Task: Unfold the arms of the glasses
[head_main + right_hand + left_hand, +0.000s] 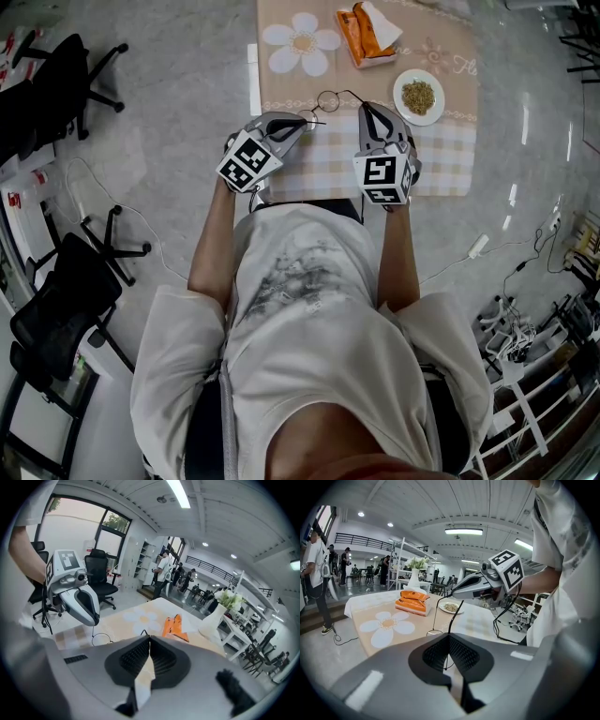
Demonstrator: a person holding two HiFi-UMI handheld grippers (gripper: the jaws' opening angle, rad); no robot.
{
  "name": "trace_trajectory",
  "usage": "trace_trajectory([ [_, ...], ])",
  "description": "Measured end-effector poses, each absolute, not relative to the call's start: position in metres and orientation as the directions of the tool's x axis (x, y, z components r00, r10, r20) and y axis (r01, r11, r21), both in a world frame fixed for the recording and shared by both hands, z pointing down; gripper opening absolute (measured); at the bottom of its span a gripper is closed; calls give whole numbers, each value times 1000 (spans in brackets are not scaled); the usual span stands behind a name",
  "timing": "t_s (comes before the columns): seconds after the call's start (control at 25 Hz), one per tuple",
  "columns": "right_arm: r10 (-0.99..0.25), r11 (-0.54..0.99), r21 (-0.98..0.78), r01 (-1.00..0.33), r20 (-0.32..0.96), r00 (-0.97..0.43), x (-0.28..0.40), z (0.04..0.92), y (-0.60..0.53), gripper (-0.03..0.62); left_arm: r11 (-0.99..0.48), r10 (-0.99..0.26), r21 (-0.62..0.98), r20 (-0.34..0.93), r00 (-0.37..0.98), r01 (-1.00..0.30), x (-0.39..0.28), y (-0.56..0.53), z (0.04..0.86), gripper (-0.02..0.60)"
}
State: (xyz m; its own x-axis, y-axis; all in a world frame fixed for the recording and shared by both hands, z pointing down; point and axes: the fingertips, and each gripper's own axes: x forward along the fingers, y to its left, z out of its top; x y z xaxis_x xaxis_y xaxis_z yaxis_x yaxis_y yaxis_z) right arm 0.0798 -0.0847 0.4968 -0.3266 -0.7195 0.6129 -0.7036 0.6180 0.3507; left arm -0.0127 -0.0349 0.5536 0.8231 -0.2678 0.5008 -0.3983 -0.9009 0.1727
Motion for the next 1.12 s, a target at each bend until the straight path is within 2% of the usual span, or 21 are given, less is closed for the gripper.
trace_trajectory([
  [1.12,-736,575,338,-746,611,-290,88,497,-96,18,-901,-274,172,485,830,-398,-12,-31,548,6],
])
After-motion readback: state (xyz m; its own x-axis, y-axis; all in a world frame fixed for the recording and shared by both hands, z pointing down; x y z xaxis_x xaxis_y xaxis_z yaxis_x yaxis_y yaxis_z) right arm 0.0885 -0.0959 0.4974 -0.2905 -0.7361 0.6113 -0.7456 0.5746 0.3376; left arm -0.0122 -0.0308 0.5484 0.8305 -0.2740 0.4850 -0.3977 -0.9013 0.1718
